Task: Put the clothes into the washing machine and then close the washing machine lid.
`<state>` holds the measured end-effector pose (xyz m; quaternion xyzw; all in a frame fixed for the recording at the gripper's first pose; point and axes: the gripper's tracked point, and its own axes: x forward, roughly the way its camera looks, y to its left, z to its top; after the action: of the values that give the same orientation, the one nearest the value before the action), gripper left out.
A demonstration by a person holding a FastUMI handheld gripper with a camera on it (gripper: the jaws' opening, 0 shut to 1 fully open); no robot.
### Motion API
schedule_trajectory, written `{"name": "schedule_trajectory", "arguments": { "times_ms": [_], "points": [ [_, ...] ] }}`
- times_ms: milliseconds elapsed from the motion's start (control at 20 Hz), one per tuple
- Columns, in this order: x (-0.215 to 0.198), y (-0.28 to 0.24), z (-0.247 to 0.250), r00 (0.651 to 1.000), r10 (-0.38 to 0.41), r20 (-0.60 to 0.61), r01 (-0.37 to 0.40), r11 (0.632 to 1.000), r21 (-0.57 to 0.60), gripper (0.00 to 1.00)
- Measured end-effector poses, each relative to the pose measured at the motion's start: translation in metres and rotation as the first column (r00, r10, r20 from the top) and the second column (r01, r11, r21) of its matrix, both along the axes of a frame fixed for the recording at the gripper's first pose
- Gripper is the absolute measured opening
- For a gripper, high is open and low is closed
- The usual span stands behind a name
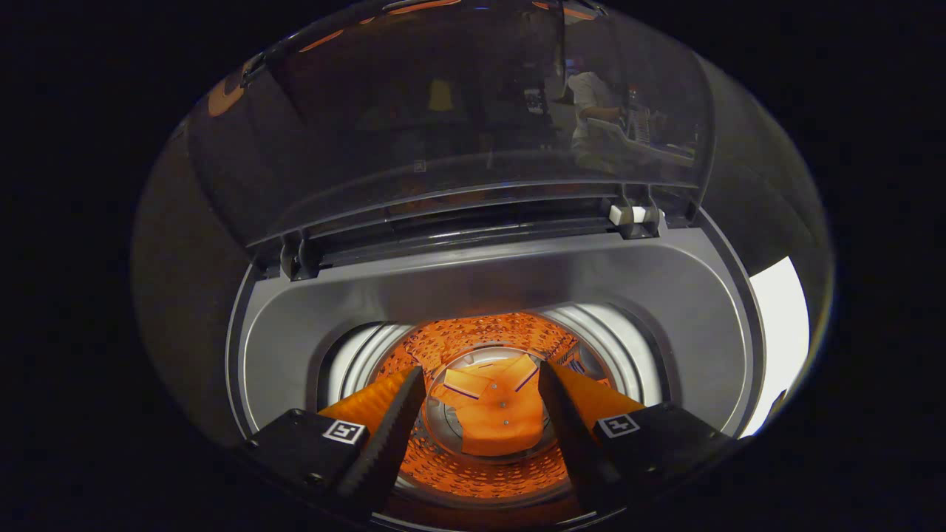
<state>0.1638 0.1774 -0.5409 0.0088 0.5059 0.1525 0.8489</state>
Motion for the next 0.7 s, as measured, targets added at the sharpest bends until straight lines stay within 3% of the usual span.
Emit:
{"name": "schedule_trajectory", "arguments": {
  "times_ms": [400,700],
  "points": [
    [0.002,-0.001,0.024,0.998,-0.01,0.067,0.008,0.999,0.035,0.99],
    [0.015,-0.007,0.1,0.968,0.004,0.252,-0.023,0.997,0.071,0.99]
  ]
}}
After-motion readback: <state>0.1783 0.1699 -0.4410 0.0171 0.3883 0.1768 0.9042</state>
